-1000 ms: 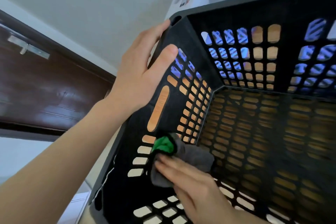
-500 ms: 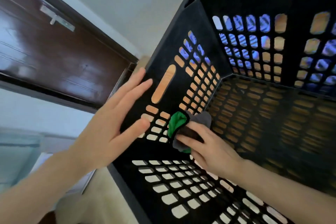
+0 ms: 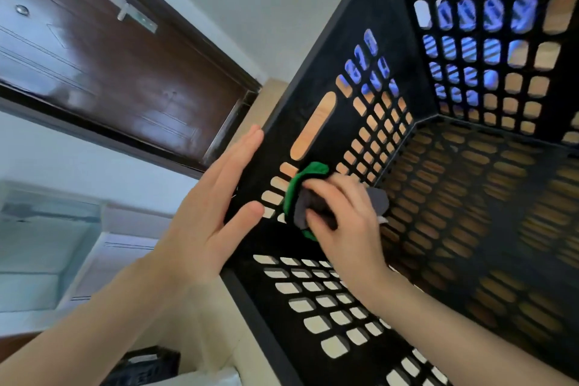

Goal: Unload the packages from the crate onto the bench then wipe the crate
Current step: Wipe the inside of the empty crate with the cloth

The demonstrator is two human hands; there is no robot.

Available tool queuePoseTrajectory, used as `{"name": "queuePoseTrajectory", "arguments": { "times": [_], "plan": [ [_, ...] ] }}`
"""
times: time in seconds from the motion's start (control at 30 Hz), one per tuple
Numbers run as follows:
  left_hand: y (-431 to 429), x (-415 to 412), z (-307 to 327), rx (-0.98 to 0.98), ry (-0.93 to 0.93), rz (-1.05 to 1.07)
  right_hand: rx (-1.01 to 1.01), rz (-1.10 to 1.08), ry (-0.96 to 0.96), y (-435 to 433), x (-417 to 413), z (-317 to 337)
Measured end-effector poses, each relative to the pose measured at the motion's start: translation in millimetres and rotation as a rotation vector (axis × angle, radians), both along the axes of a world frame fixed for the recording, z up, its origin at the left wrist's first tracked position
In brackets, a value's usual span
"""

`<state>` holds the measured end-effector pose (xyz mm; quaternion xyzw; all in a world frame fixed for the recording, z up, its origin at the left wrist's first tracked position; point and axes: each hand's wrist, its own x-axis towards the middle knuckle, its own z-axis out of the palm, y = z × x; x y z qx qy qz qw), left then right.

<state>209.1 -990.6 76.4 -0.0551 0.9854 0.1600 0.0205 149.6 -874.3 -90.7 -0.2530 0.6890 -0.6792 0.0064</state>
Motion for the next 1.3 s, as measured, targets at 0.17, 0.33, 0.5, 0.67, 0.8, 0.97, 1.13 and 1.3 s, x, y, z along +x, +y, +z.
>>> {"name": "queuePoseTrajectory", "arguments": {
  "times": [0.17, 0.33, 0.5, 0.67, 0.8, 0.97, 1.13, 1.3],
  "plan": [
    [-1.6, -1.8, -1.2, 0.044, 0.024, -0.039, -0.205, -0.006, 0.283, -14.3, -1.8, 47.7],
    [-1.1, -2.4, -3.2, 0.099, 0.02, -0.043, -0.023, 0.067, 0.445, -10.8, -8.9, -5.6],
    [0.3, -2.1, -4.8, 0.073, 0.024, -0.029, 0.288, 0.217, 0.369, 10.8, -7.9, -91.2],
    [0.2, -3.0, -4.4, 0.063, 0.017, -0.035, 0.054, 0.183, 0.271, 5.2, -4.8, -47.9],
    [-0.9, -3.2, -4.1, 0.057, 0.026, -0.048, -0.185, 0.165, 0.292, -6.8, 3.8, 14.2],
    [-1.5, -2.7, -4.7, 0.064, 0.028, -0.033, -0.038, 0.211, 0.49, -10.8, -2.4, -9.4],
    [0.1, -1.6, -5.9, 0.101, 0.029, -0.016, 0.289, 0.376, 0.474, 11.0, -7.5, -94.0],
    [0.6, -1.4, -5.6, 0.097, 0.028, -0.022, 0.1, 0.375, 0.368, 9.6, -3.4, -54.1]
  ]
}}
